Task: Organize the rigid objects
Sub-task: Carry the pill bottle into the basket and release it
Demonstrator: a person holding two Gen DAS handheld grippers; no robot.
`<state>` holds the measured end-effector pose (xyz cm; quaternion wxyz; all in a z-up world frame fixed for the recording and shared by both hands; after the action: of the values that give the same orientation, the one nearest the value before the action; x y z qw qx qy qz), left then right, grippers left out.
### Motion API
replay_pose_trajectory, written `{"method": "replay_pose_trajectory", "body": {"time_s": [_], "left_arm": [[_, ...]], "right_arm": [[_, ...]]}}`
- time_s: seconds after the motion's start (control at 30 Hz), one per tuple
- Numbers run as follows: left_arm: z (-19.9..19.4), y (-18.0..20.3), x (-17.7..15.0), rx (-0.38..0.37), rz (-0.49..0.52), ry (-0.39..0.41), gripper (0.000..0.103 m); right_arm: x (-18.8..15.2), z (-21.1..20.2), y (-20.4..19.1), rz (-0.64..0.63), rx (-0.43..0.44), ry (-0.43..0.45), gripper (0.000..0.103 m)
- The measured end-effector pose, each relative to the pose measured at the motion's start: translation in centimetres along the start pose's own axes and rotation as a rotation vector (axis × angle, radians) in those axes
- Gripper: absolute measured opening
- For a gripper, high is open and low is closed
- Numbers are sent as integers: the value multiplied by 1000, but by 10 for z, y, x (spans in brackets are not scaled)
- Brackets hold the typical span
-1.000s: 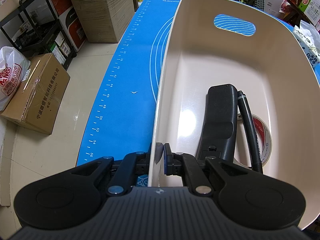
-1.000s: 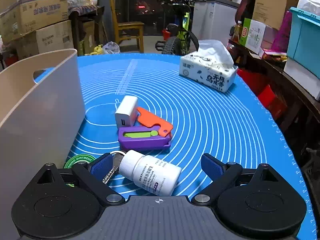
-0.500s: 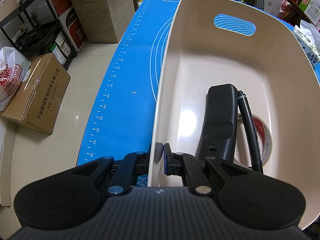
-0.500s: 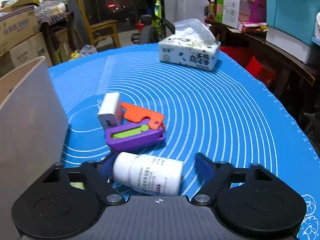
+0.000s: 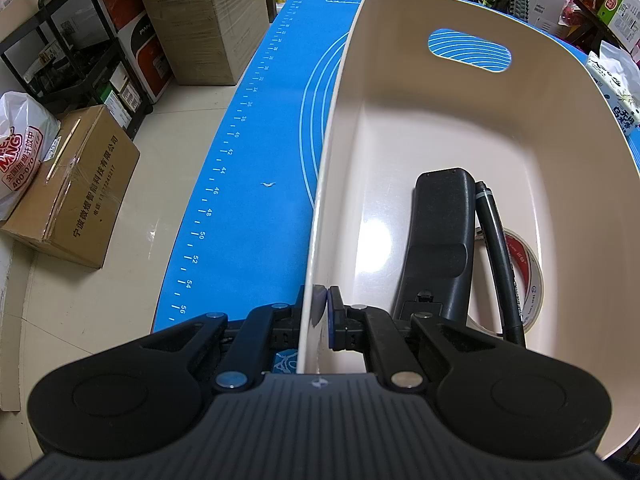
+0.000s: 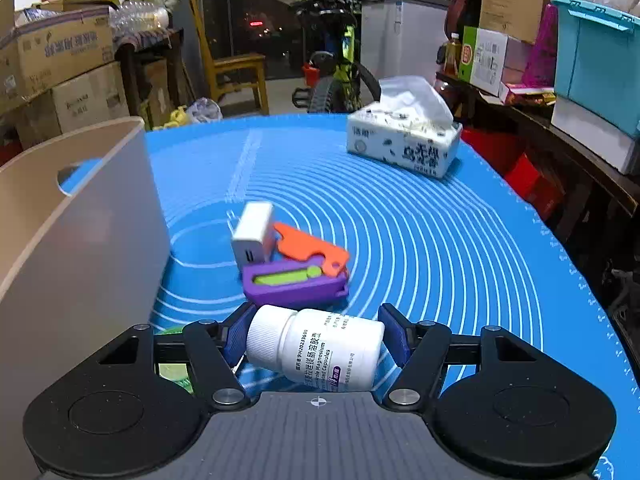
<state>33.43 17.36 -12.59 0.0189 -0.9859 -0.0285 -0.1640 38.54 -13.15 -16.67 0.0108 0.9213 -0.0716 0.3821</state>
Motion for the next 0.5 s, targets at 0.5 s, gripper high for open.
{"method": "replay_pose_trajectory", "body": {"time_s": [0.5], "left_arm": [[0,0,0,1,1,0,9]], "right_arm": [[37,-60,-30,-12,96,158,69]]}}
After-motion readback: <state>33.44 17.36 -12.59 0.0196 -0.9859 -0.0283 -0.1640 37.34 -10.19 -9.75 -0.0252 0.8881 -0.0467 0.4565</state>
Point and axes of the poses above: each gripper's, at about its wrist camera, not at the fingertips, and z roughly the way its jaws point, y to its right, x to its top, the point moved 8 cm from there along z, roughly the way its jaws point, and after that the axes turned 4 degrees about -y, right-handed, at the moved point
